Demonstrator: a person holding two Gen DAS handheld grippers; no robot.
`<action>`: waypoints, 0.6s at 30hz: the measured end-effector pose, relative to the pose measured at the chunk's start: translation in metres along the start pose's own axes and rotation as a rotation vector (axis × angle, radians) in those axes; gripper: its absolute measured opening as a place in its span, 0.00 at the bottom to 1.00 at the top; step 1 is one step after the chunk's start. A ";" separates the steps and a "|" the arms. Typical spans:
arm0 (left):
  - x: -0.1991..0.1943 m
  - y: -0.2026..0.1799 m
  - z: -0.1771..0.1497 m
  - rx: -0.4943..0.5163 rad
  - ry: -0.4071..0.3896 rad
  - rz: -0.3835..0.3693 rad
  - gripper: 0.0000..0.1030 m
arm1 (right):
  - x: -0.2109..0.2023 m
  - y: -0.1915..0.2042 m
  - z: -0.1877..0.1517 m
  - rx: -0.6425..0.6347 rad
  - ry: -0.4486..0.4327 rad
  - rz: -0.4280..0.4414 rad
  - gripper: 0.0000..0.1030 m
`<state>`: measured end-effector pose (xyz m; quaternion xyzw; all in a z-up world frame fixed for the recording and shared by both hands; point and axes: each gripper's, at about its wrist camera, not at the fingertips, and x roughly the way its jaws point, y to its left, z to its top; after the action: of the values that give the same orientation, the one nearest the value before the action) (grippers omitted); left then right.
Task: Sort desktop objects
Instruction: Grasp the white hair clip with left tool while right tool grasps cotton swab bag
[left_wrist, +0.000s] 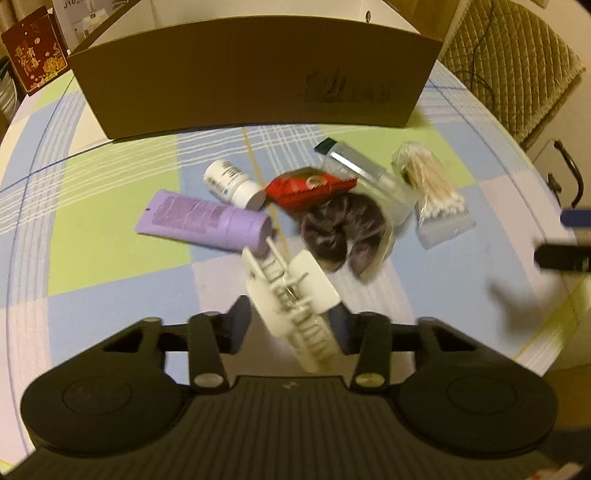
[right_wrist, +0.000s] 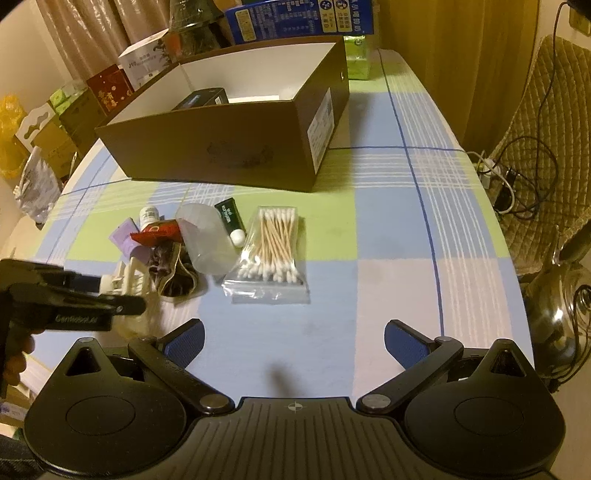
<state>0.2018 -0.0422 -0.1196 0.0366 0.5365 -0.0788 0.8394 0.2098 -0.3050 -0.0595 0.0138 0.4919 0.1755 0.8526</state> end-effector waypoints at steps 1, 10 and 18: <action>-0.001 0.002 -0.003 0.013 0.000 0.009 0.28 | 0.001 -0.001 0.001 0.001 -0.001 0.002 0.98; -0.012 0.019 -0.014 0.022 -0.052 0.018 0.42 | 0.007 -0.002 0.004 -0.002 0.008 0.014 0.98; -0.002 0.016 -0.006 0.041 -0.072 0.024 0.39 | 0.006 -0.004 0.003 0.001 0.007 0.006 0.98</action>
<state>0.1985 -0.0256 -0.1209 0.0573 0.5038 -0.0808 0.8581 0.2167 -0.3062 -0.0637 0.0151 0.4950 0.1776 0.8504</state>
